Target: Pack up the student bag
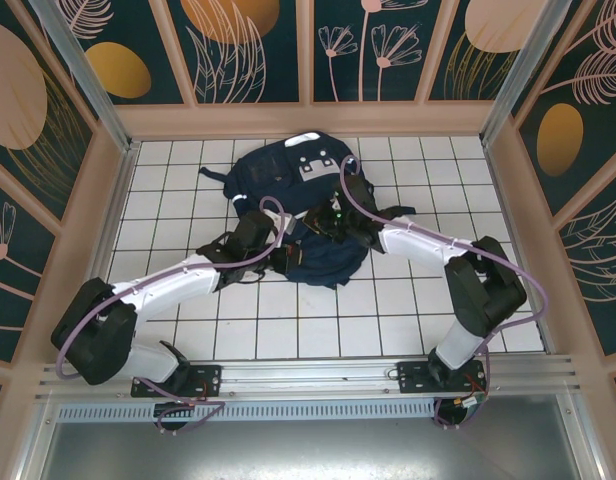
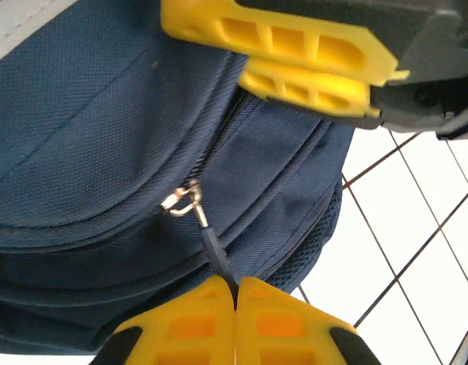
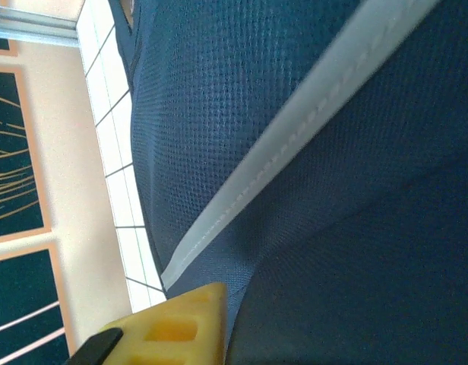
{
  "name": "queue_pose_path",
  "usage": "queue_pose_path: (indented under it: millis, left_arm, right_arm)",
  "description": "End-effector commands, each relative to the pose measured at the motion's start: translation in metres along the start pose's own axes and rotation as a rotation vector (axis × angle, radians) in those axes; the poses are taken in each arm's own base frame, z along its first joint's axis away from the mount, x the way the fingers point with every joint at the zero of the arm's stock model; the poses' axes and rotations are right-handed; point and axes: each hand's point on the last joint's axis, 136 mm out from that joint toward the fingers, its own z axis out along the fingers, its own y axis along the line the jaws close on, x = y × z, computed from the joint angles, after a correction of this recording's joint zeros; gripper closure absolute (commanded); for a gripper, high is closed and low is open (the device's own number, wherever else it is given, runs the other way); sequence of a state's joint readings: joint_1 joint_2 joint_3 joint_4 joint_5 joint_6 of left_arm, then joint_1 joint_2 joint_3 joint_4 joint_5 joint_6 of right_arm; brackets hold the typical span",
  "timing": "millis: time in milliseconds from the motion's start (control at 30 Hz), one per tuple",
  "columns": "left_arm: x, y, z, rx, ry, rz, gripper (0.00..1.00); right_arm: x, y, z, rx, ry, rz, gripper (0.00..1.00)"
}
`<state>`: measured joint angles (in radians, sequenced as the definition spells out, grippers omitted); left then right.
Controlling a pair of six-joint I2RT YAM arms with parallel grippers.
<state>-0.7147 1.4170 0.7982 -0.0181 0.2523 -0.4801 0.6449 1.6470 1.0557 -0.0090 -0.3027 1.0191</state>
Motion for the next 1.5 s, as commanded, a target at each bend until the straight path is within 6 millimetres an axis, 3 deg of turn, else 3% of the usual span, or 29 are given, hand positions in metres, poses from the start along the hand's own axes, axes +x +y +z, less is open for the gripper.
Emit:
queue_pose_path:
  millis: [0,67,200,300,433,567,700,1000,1167,1467]
  left_arm:
    - [-0.028,-0.041,-0.005,0.120,-0.070,-0.006,0.73]
    - [-0.031,-0.038,-0.009,0.101,-0.080,-0.019,0.54]
    - [-0.032,-0.026,-0.026,0.065,-0.109,-0.059,0.40]
    - [-0.036,-0.002,-0.046,0.014,-0.165,-0.141,0.29]
    - [-0.037,0.040,-0.072,-0.087,-0.262,-0.293,0.24]
    - [-0.033,0.072,-0.088,-0.184,-0.324,-0.415,0.22]
    - [-0.029,0.086,-0.092,-0.222,-0.345,-0.473,0.20]
    - [-0.027,0.090,-0.091,-0.231,-0.344,-0.489,0.19]
    - [-0.029,0.087,-0.088,-0.208,-0.340,-0.497,0.21]
    - [-0.038,0.070,-0.070,-0.063,-0.319,-0.586,0.35]
  right_arm:
    - [0.007,0.006,-0.022,-0.008,-0.033,-0.069,0.71]
    - [0.006,-0.003,-0.036,0.030,-0.079,-0.092,0.64]
    - [0.010,-0.021,-0.060,0.127,-0.126,-0.168,0.55]
    - [0.017,-0.030,-0.067,0.210,-0.123,-0.274,0.51]
    - [0.034,-0.027,-0.059,0.289,-0.090,-0.436,0.50]
    - [0.052,-0.018,-0.038,0.352,-0.041,-0.552,0.50]
    - [0.058,-0.010,-0.021,0.432,-0.056,-0.629,0.51]
    - [0.062,-0.019,0.001,0.566,-0.038,-0.696,0.61]
    - [0.064,-0.030,0.002,0.611,-0.023,-0.697,0.63]
    - [0.055,-0.043,-0.007,0.688,-0.060,-0.716,0.99]
